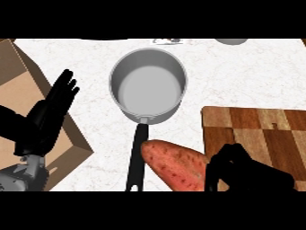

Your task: Pick the sweet potato from the cutting board and place it in the pot

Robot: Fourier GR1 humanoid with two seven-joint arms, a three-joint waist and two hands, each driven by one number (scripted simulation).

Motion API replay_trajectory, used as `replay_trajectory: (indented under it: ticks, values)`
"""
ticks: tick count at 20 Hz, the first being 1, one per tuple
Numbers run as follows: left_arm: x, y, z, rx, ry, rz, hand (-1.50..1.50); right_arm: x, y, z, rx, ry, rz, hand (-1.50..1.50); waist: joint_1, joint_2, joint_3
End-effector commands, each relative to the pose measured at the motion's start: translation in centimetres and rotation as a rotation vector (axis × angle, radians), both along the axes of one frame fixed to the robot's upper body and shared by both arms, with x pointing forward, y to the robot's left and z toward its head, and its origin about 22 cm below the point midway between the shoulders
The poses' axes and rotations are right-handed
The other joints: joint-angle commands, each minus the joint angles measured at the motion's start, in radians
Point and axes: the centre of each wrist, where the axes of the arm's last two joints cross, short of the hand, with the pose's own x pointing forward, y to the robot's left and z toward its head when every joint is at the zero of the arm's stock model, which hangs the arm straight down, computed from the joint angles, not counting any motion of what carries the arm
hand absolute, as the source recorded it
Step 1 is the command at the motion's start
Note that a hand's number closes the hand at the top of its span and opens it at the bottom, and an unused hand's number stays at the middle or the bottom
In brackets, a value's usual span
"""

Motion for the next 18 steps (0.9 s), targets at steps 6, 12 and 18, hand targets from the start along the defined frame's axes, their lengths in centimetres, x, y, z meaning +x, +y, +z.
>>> replay_trajectory:
  ticks: [6,12,18]
  values:
    - [0.8,-1.1,-1.4,-0.042,0.034,-0.003,0.00,6.1,2.6,1.3,0.113,0.148,-0.147,1.50,0.008,0.009,-0.009]
    - [0.4,-1.2,-2.1,-0.039,0.032,-0.021,0.00,10.8,3.7,0.3,0.179,0.286,-0.131,1.50,0.023,0.014,-0.007]
    - [0.8,-2.3,-1.6,-0.037,0.029,-0.030,0.00,13.6,3.0,0.0,0.399,0.395,-0.134,-1.50,0.026,0.015,-0.005]
